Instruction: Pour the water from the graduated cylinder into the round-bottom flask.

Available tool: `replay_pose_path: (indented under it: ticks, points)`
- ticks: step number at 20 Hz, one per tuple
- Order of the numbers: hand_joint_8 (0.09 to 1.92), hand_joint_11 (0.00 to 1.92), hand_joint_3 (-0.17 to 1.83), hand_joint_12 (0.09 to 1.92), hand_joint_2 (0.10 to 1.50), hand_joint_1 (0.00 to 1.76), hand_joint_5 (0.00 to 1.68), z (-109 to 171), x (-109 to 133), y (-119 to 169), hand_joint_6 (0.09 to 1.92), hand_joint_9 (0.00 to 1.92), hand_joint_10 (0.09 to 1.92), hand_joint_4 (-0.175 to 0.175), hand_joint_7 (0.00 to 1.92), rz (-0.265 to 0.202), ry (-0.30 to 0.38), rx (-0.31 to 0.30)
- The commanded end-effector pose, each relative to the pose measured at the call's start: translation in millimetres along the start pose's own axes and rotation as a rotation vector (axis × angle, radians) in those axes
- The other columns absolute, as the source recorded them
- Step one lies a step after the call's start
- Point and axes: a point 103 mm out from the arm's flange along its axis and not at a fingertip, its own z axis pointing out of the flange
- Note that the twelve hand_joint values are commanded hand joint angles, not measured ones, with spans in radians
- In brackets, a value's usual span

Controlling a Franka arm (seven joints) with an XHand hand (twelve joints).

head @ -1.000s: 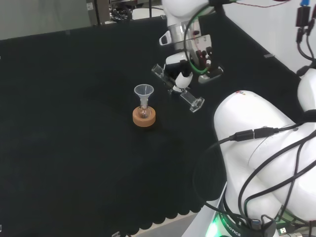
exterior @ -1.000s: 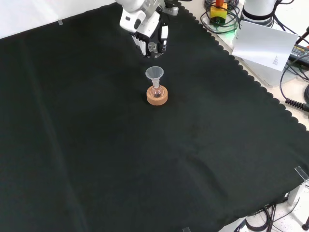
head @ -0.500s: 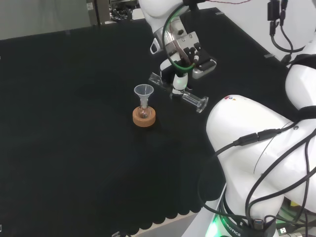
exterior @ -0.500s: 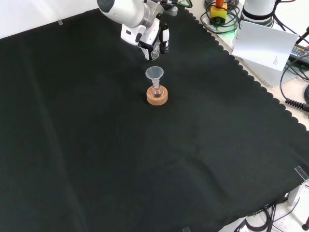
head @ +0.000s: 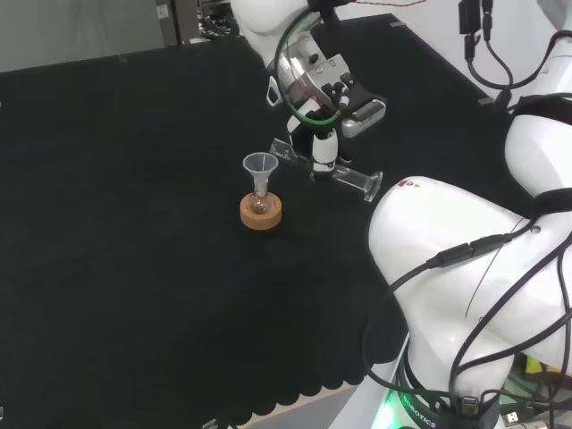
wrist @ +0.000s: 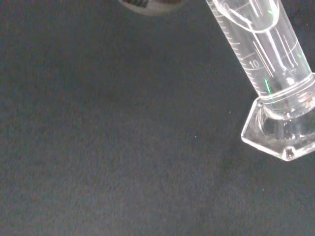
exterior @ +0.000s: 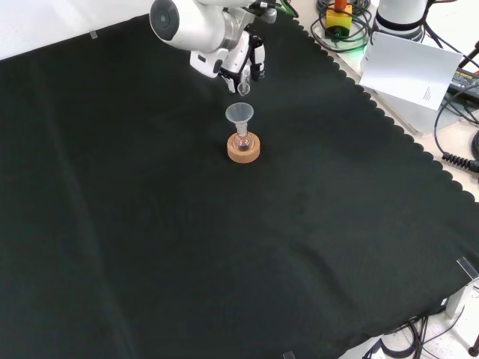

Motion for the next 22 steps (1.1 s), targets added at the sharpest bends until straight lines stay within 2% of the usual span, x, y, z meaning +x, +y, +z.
replay_pose_path:
  ticks: [1, 14, 18, 22]
  points:
    - [0.38, 1.26, 0.00, 0.77, 1.14, 1.14, 0.94, -3.5, 2.4, -0.7, 1.07, 1.44, 0.09, -0.152, 1.20, 0.029, -0.016, 0.065]
    - [0.37, 1.26, 0.00, 0.77, 1.14, 1.14, 0.94, -11.3, 6.8, -1.7, 1.07, 1.45, 0.09, -0.154, 1.21, 0.074, -0.048, 0.184]
    - [0.37, 1.26, 0.00, 0.77, 1.14, 1.14, 0.94, -11.9, 5.5, 0.1, 1.07, 1.45, 0.09, -0.155, 1.21, 0.095, -0.043, 0.236]
    - [0.37, 1.26, 0.00, 0.77, 1.14, 1.14, 0.94, -12.3, 3.3, 1.8, 1.07, 1.45, 0.09, -0.156, 1.22, 0.106, -0.038, 0.260]
